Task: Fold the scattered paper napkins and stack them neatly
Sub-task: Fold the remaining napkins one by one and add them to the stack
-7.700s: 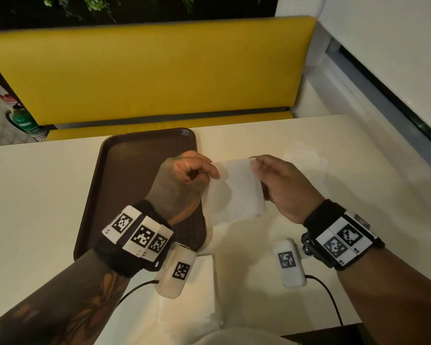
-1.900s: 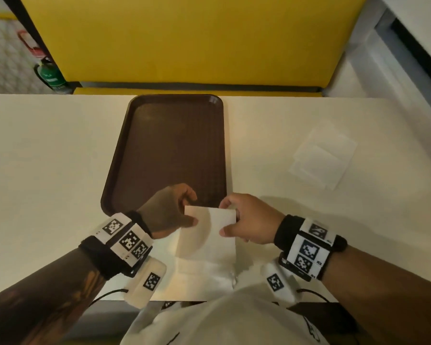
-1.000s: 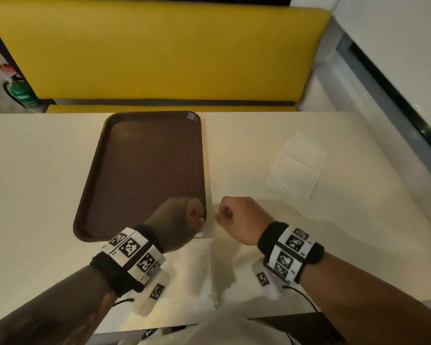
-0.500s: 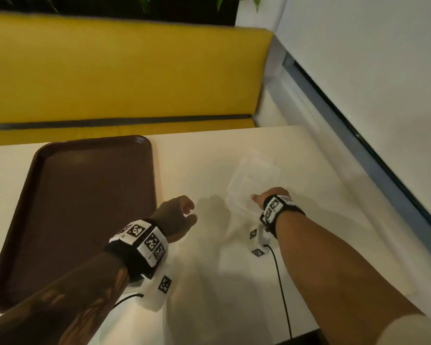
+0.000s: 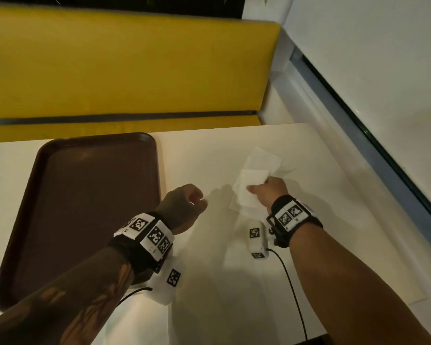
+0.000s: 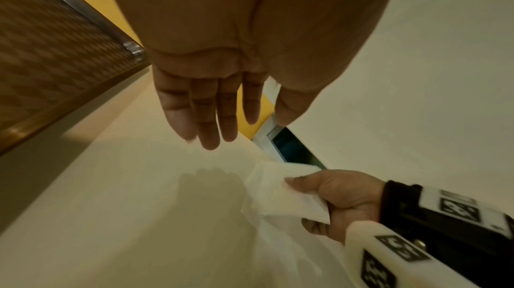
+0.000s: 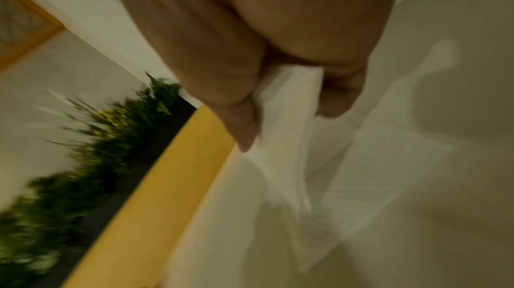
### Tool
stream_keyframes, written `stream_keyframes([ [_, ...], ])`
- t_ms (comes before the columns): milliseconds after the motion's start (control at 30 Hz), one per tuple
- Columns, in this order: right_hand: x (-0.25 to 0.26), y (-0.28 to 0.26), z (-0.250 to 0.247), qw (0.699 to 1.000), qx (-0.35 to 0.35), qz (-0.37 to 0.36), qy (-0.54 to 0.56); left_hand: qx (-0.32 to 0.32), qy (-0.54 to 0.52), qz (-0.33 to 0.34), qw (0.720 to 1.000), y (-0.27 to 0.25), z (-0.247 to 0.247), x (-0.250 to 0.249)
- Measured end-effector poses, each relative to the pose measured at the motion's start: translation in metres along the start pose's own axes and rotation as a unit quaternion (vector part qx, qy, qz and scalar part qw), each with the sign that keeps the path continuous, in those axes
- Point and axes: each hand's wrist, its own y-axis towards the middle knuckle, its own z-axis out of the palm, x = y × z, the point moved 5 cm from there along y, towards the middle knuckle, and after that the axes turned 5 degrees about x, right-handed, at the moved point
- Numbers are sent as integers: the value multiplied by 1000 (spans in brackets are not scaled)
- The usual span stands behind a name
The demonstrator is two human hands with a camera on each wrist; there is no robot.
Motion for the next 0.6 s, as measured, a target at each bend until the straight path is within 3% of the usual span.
stream_keyframes([
  [67,13,-23,2,989,30,-95,105,-4,-80,1,997,-3,-6,-5],
  [200,47,-84,9,950,143,-242,136,-10,-211,42,977,-20,-22,-20],
  [367,68,-137,18,915,221,-304,147,-70,-361,105,924,-46,-55,-35],
  [433,73,-144,19,905,228,-304,192,-81,-357,132,921,-54,-66,-39],
  [533,79,-143,13,894,183,-299,278,-95,-312,164,931,-65,-76,-43],
  [600,84,-145,7,889,160,-333,270,-113,-265,163,944,-69,-79,-43],
])
